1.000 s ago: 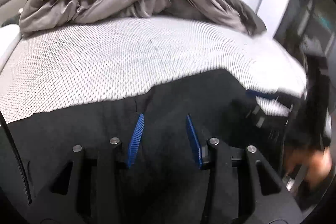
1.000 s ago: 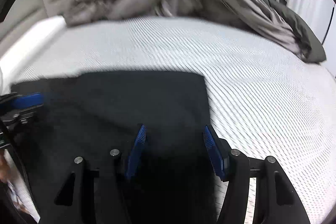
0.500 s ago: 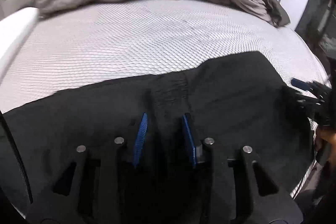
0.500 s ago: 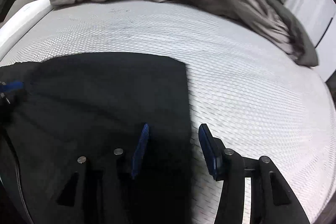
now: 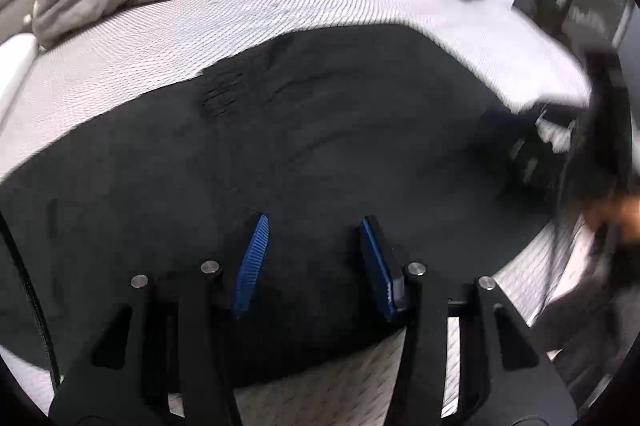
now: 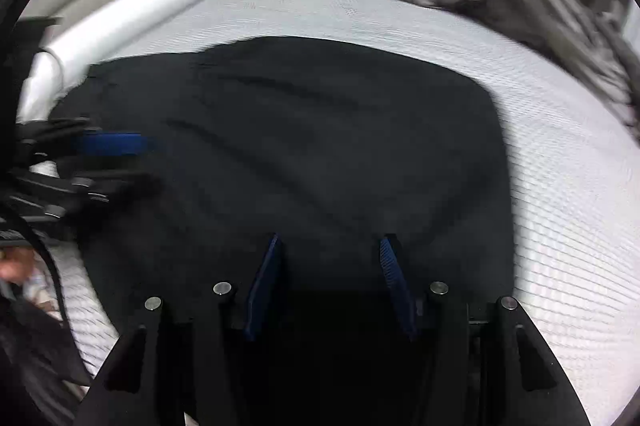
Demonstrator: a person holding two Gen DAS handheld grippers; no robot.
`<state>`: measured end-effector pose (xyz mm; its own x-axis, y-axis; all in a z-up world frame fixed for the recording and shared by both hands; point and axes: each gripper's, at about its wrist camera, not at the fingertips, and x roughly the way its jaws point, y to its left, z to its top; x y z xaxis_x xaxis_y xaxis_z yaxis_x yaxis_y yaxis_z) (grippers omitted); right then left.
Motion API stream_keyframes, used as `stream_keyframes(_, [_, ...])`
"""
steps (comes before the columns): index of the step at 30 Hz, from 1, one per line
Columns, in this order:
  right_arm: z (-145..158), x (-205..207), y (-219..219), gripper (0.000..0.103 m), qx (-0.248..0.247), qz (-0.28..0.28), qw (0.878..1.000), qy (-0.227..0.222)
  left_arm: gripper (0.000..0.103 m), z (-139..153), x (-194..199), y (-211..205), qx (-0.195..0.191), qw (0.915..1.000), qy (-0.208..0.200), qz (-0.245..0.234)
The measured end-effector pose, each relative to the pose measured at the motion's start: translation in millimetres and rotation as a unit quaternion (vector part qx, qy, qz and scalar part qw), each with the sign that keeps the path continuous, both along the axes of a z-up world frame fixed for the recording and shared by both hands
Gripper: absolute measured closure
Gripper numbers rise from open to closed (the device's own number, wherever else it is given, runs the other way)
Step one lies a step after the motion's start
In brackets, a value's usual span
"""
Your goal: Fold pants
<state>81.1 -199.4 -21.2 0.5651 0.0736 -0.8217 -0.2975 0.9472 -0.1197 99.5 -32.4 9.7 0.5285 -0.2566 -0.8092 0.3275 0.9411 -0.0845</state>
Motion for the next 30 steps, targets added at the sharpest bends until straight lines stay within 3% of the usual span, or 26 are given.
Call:
stream_keyframes(1, [0, -2, -9, 0.050, -0.013, -0.017, 1.000, -0.003, 0.050, -2, -4, 6, 0.011, 0.9999, 0.001, 0.008])
stream_keyframes(3, [4, -8, -29, 0.049, -0.007, -0.043, 0.999, -0.006, 0.050, 6, -8, 21, -0.018, 0.9993, 0.005, 0.032])
stream_keyframes(5, [15, -17, -33, 0.049, 0.027, -0.042, 0.999, -0.020, 0.050, 22, -19, 25, -0.035, 0.9982, -0.022, 0.045])
stream_keyframes(8, [21, -27, -5, 0.049, 0.068, 0.007, 0.997, -0.035, 0.050, 34, -30, 10, -0.065, 0.9965, -0.053, 0.006])
stream_keyframes(10, [17, -31, 20, 0.049, 0.092, 0.040, 0.995, -0.027, 0.050, 27, -28, -4, -0.079, 0.9960, -0.032, -0.027])
stream_keyframes(11, [10, -32, 32, 0.049, 0.098, 0.062, 0.993, -0.006, 0.050, 20, -28, -10, -0.068, 0.9968, -0.015, -0.038])
stream_keyframes(13, [-4, -38, 42, 0.049, 0.063, 0.079, 0.995, 0.008, 0.051, -1, -30, -11, -0.023, 0.9986, 0.010, -0.046])
stream_keyframes(16, [-6, -47, 14, 0.047, 0.020, 0.050, 0.998, -0.010, 0.051, 6, -45, 8, -0.032, 0.9975, -0.009, -0.063])
stream_keyframes(18, [-5, -52, -20, 0.047, 0.015, 0.016, 1.000, -0.017, 0.046, 10, -57, 34, -0.023, 0.9986, -0.017, -0.045])
stream_keyframes(19, [-5, -55, -32, 0.038, 0.014, -0.004, 1.000, -0.016, 0.046, 12, -58, 50, -0.016, 0.9994, -0.016, -0.027])
stream_keyframes(20, [-3, -49, -50, 0.031, 0.027, -0.024, 0.999, -0.014, 0.046, 15, -60, 74, -0.021, 0.9996, -0.016, 0.002])
stream_keyframes(22, [2, -50, -77, 0.031, 0.099, -0.049, 0.994, -0.011, 0.043, 20, -65, 114, -0.048, 0.9964, -0.025, 0.064])
stream_keyframes(24, [5, -48, -89, 0.030, 0.151, -0.080, 0.985, -0.015, 0.029, 18, -74, 171, -0.098, 0.9796, -0.020, 0.174])
stream_keyframes(25, [7, -49, -92, 0.030, 0.166, -0.092, 0.982, -0.018, 0.028, 15, -80, 197, -0.131, 0.9655, -0.018, 0.224])
stream_keyframes(27, [12, -49, -90, 0.029, 0.193, -0.100, 0.976, -0.034, 0.027, 5, -98, 249, -0.225, 0.9207, -0.015, 0.319])
stream_keyframes(28, [17, -40, -92, 0.027, 0.202, -0.098, 0.974, -0.039, 0.025, 0, -103, 265, -0.255, 0.9049, -0.012, 0.340])
stream_keyframes(30, [21, -34, -82, 0.024, 0.213, -0.093, 0.972, -0.043, 0.022, -10, -104, 285, -0.281, 0.8878, -0.008, 0.364])
